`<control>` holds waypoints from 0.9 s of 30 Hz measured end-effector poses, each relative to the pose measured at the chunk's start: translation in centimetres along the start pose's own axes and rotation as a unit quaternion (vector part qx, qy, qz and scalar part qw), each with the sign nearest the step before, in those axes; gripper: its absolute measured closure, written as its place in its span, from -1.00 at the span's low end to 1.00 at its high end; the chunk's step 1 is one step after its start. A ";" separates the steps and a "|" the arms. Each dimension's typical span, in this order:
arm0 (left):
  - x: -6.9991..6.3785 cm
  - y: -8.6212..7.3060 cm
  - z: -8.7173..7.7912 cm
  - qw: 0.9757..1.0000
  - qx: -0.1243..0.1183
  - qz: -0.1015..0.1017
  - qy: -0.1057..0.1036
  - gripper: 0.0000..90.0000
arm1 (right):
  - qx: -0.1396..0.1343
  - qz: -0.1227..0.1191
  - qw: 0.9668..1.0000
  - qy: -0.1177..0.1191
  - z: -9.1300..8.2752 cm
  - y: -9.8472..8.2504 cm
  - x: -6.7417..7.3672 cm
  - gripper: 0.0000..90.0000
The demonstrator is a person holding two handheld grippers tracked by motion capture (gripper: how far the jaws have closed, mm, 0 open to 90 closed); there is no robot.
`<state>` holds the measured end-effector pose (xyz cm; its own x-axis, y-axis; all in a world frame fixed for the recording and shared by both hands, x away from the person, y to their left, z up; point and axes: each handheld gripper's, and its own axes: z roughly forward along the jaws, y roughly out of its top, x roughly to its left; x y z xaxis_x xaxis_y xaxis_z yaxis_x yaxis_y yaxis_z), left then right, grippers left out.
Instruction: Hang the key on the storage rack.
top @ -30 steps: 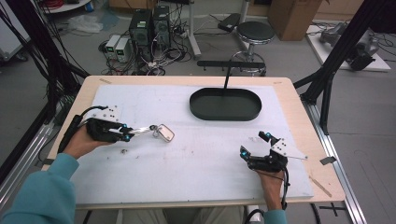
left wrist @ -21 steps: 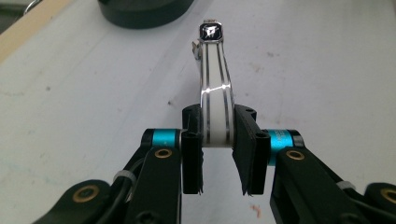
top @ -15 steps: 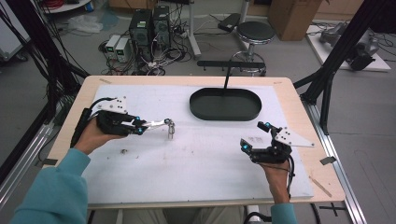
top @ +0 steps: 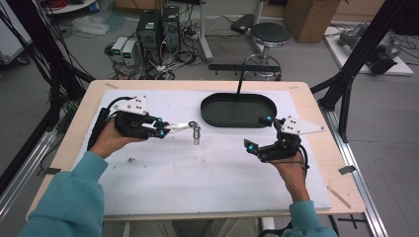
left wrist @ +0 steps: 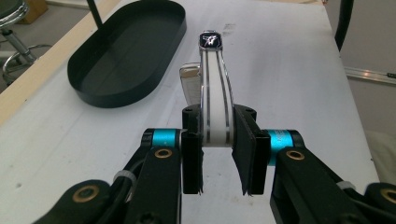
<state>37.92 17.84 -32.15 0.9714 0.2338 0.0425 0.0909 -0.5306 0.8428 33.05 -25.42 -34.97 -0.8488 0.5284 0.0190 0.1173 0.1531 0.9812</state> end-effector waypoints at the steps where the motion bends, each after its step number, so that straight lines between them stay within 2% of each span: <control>1: 0.0 0.2 0.2 1.000 0.001 0.003 -0.004 0.64 | 0.002 -0.002 1.000 0.007 0.2 0.3 0.0 -0.93; 9: -0.4 1.2 1.2 1.000 -0.002 0.007 -0.017 0.64 | 0.020 -0.022 0.998 0.059 2.0 2.8 -0.4 -0.93; 15: -0.5 1.4 1.0 1.000 -0.003 0.010 -0.019 0.64 | 0.052 -0.048 0.993 0.096 3.9 4.3 -0.4 -0.93; 20: -0.6 1.7 1.0 1.000 -0.010 0.008 -0.023 0.64 | 0.087 -0.069 0.985 0.132 5.8 5.4 -0.2 -0.92; 24: -0.7 2.3 1.2 0.999 -0.013 0.015 -0.030 0.64 | 0.115 -0.083 0.977 0.157 7.2 6.1 -0.1 -0.92; 27: -0.8 2.7 1.5 0.999 -0.014 0.020 -0.034 0.64 | 0.128 -0.102 0.972 0.171 8.0 6.7 -0.1 -0.87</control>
<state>37.75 15.00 -30.68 0.9869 0.1559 0.0403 0.0466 -0.5158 0.8554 38.03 -17.74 -29.98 -0.9844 0.1633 -0.0658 0.0152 0.4512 0.8923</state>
